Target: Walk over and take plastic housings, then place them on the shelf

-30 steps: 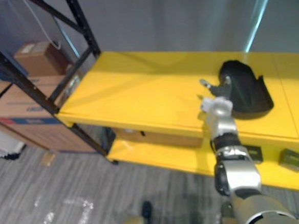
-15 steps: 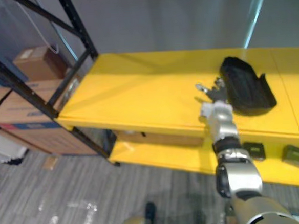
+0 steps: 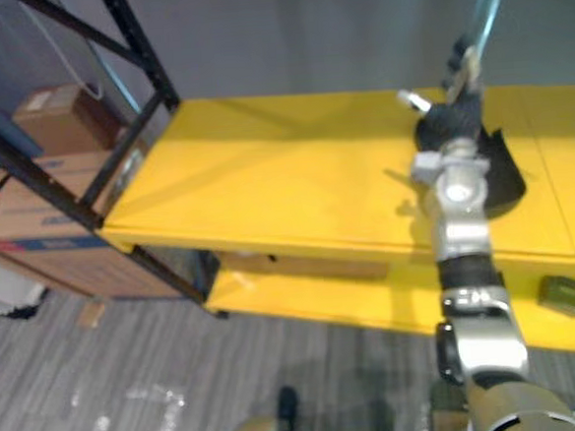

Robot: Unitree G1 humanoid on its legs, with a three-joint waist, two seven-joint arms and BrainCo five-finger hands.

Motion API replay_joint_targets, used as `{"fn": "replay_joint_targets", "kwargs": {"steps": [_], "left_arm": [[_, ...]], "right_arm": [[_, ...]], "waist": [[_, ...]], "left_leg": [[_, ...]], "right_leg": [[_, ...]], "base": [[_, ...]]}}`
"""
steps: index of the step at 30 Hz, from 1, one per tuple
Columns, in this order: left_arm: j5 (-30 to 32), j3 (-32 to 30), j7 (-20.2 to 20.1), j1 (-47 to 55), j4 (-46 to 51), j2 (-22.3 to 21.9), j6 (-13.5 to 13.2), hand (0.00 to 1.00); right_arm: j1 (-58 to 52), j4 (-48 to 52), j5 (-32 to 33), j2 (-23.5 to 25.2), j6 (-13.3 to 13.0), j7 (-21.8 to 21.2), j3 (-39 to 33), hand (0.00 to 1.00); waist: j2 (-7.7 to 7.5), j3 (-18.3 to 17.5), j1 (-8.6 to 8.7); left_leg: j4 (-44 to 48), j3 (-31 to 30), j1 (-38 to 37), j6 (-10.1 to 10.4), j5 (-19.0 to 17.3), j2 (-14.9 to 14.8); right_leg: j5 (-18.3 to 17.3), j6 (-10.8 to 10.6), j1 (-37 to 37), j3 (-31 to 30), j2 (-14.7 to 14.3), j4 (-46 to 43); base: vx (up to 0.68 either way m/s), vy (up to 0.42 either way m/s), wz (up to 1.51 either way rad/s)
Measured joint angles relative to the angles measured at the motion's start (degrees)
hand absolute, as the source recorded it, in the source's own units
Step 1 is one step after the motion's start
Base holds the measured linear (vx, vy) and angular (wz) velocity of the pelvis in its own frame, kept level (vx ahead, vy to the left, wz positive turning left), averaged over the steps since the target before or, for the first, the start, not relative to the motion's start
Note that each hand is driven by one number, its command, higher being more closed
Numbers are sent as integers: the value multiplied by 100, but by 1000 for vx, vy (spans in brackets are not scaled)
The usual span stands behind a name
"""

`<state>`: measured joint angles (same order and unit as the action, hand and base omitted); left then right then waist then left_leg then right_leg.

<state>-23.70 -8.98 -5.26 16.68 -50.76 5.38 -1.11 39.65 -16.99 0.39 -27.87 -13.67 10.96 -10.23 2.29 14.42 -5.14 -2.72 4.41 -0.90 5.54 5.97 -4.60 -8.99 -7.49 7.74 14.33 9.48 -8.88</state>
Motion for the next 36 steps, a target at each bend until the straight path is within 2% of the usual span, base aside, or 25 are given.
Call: {"fn": "replay_joint_targets", "kwargs": {"steps": [1, 2, 3, 5, 8, 11, 17, 22, 27, 36], "left_arm": [[2, 0, 6, 22, 1, 25, -10, 0], [20, -7, 11, 90, 3, 93, -28, 0], [29, -12, 12, 104, 2, 103, -36, 0], [181, -125, 20, 188, -6, 102, -141, 0], [179, -125, 21, 181, -1, 104, -243, 0], [178, -117, 23, 171, -3, 108, -288, 0], [173, -87, 51, 167, -2, 118, -334, 0], [170, 101, 57, 143, 3, 283, -329, 0], [173, 119, 58, 115, 10, 330, -232, 0], [173, 156, 60, 111, 9, 317, -128, 0]], "right_arm": [[-158, 150, -138, -85, 5, 24, -37, 0], [-613, 480, -437, -291, 31, 24, -177, 0], [-699, 535, -502, -330, 45, 23, -202, 0], [-1276, 767, -808, -725, 147, -21, -284, 0], [-1596, 790, -796, -1042, 174, -285, -438, 0], [-1891, 940, -829, -1329, 238, -779, -428, 0], [-1975, 938, -1195, -1770, 216, -1430, -145, 0], [-1969, 935, -1282, -1891, 88, -1994, 150, 0], [-1897, 889, -1314, -2076, 90, -2482, 511, 0], [-1778, 258, -1712, -2129, 122, -2926, 969, 0]], "waist": [[-56, -5, 15], [-180, -68, 94], [-206, -70, 118], [-338, -137, 307], [-373, -143, 470], [-387, -149, 591], [-460, -179, 609], [-593, -236, 608], [-633, -240, 609], [-629, -238, 605]], "left_leg": [[-25, 86, -34, 6, -5, -19], [-91, 179, -44, 13, -9, -52], [-96, 193, -44, 15, -10, -55], [-176, 326, -50, 20, -8, -72], [-182, 449, -95, 22, -22, -60], [-186, 543, -97, 20, -24, -79], [-192, 575, -84, 19, -18, -71], [-192, 569, 8, 5, -5, -61], [-191, 569, 21, -8, 5, -39], [-189, 536, 87, -36, 51, 15]], "right_leg": [[2, 2, -16, -60, -10, 6], [20, 9, -88, -160, -57, 31], [25, 10, -97, -170, -57, 37], [63, 0, -189, -320, -60, 61], [101, -13, -215, -438, -65, 74], [131, -9, -286, -529, -69, 70], [145, -11, -363, -595, -67, 44], [158, -9, -450, -592, -64, 37], [188, -11, -457, -595, -48, 39], [188, -10, -549, -567, -23, 23]], "base": [[38, -34, -37], [22, -22, -33], [30, -15, -34], [27, 9, -27], [1, 9, -25], [-32, 14, -15], [-20, 4, -3], [0, 0, 0], [0, 0, 0], [-25, 13, 1]]}}
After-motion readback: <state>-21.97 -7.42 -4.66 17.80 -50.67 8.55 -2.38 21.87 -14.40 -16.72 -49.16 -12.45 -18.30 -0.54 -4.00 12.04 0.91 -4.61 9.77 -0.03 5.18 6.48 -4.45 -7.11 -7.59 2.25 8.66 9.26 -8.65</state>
